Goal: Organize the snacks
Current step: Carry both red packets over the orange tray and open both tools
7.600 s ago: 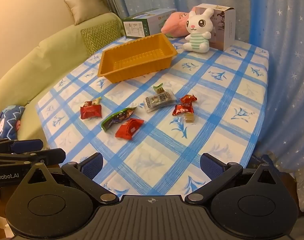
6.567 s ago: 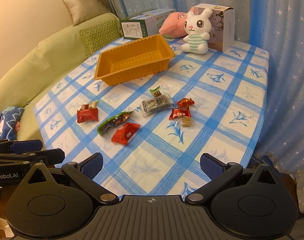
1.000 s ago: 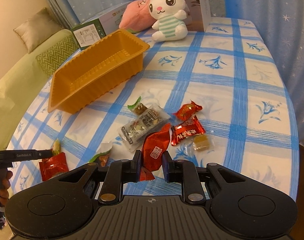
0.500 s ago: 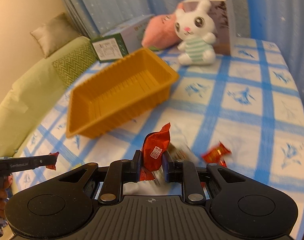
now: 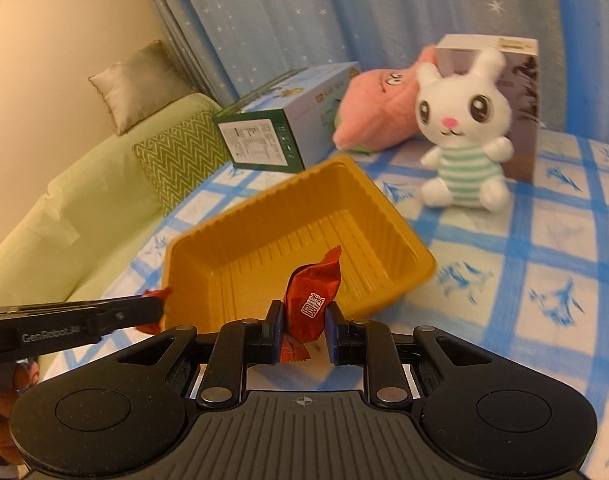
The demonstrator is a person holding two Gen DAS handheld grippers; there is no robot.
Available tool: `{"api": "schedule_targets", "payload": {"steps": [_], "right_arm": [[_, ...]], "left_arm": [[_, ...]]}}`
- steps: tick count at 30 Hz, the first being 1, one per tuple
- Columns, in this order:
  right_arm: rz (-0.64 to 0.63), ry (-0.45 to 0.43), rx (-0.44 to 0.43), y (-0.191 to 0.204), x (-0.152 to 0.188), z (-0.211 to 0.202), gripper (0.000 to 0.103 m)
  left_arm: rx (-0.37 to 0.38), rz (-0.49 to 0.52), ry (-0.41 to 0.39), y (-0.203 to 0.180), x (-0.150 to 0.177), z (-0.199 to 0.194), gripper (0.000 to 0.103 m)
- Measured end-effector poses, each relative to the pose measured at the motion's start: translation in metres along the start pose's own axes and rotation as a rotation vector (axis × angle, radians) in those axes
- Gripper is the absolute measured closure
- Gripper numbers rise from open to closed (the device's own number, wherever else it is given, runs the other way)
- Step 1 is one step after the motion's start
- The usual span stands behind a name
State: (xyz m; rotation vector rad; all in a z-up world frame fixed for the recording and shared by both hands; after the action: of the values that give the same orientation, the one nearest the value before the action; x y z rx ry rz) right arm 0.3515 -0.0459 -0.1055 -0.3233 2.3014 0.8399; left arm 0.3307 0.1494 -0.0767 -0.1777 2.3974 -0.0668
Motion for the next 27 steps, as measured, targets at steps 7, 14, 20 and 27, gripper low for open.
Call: {"api": "schedule_targets", "payload": {"steps": [7,14,20,27], "right_arm": [[-0.025,0.011,0.007,-0.002,-0.017,0.029,0.081],[-0.014,0.021,0.015,-0.013,-0.024,0.046,0.082],[-0.009,0.034,0.030,-0.018,-0.025,0.055,0.082],[-0.008,0.035,0.034,-0.019,-0.024,0.057,0.082]], "left_arm": [[-0.017,0.007,0.021,-0.008,-0.019,0.034,0.088],[-0.042,0.022,0.045,-0.008,-0.026,0.061,0.088],[-0.051,0.026,0.069,-0.007,-0.026,0.078,0.088],[-0.056,0.023,0.086,-0.005,-0.027,0.088,0.088]]}}
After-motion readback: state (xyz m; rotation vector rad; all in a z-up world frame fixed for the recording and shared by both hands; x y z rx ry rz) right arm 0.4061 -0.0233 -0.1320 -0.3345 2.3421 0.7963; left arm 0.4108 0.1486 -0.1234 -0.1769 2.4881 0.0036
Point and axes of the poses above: each gripper's, at about its wrist camera, not at the fingertips, and z roughly the way its jaws point, y to its left, x to its underside, the point moved 6 cm from there along z, roughly the way its jaws point, and after that the axes turned 8 degrees about -x, right-handed, at the moved point
